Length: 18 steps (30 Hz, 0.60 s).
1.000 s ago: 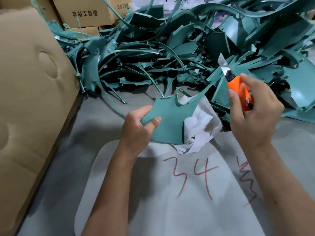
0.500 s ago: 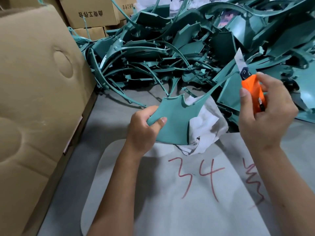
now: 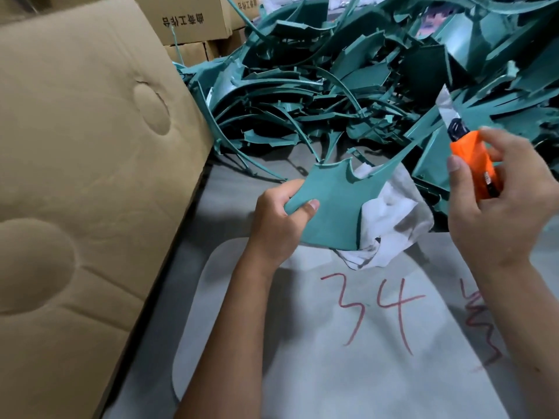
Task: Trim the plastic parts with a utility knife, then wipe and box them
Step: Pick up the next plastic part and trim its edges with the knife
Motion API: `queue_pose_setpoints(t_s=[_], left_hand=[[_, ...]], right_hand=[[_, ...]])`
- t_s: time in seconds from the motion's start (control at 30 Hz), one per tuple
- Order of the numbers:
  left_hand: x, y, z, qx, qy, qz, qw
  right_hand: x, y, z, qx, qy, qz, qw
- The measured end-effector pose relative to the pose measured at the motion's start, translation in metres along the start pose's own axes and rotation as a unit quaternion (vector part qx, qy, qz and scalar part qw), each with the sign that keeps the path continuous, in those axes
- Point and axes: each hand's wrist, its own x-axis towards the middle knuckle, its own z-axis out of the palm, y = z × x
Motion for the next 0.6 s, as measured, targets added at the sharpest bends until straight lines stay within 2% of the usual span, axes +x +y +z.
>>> queue_pose_setpoints(t_s=[0.27, 0.43, 0.6], left_hand=[[0.001, -0.006, 0.001, 0.027, 0.028, -0.007, 0.999], [-0.001, -0.003, 0.001, -0.01, 0.022, -0.014, 1.0], [-0.002, -0.003, 0.001, -0.028, 0.003, 0.006, 1.0]], right_hand=[[-0.002, 0.014, 0.004, 0.026, 0.002, -0.002, 1.0], [-0.006, 0.032, 0.006, -0.018, -0.019, 0.057, 0.998], [-0.002, 0.022, 0.003, -0.002, -0.004, 0.009, 1.0]])
